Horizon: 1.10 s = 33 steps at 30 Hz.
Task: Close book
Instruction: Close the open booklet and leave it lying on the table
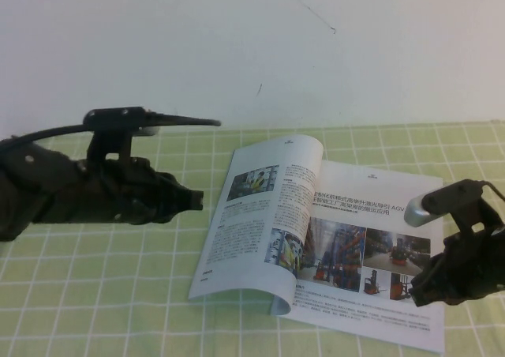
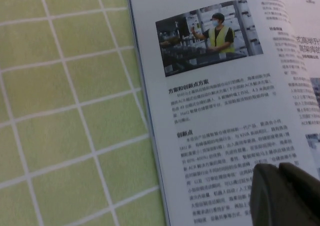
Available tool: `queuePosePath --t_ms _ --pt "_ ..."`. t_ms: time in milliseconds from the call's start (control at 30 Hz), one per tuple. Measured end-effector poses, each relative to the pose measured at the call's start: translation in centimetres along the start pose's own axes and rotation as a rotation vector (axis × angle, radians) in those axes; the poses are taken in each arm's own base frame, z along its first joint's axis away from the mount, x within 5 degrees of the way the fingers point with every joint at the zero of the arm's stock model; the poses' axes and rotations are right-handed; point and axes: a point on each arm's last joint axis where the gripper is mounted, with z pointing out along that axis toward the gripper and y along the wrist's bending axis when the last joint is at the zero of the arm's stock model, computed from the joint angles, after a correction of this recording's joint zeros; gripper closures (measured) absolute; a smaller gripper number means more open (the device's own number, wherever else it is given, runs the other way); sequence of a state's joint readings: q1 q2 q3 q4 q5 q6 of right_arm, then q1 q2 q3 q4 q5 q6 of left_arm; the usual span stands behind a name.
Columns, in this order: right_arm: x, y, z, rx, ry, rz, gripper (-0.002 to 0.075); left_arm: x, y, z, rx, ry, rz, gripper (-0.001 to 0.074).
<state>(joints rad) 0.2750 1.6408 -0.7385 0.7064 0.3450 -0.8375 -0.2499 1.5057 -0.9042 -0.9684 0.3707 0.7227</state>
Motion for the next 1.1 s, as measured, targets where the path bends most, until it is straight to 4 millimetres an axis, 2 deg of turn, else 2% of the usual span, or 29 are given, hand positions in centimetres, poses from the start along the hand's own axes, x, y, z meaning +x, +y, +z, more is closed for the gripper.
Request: queuePosePath --t_ms 167,333,500,767,933,1100 --pt "1.0 -0.5 2.5 -0.008 0.086 0.022 0.073 -1.9 0.7 3.6 -0.01 0.016 0.006 0.0738" --pt "1.0 -0.6 3.0 -0.008 0.096 0.025 0.0729 -2.7 1.9 7.4 -0.026 0.052 0.013 0.0738" --pt "1.0 -0.6 3.0 -0.008 0.096 0.025 0.0729 -2.1 3.3 10.9 -0.049 0.101 0.005 0.0738" --pt "1.0 -0.6 3.0 -0.008 0.096 0.025 0.0729 -0.3 4.3 13.7 -0.054 0.181 -0.009 0.0738" --pt "1.0 -0.7 3.0 -0.005 0.093 0.025 0.0729 0.3 2.5 14.1 0.015 0.228 -0.019 0.0738" --pt "0.9 -0.7 3.1 0.0 0.091 0.025 0.0729 1.7 -2.1 14.9 0.131 0.282 0.007 0.0738"
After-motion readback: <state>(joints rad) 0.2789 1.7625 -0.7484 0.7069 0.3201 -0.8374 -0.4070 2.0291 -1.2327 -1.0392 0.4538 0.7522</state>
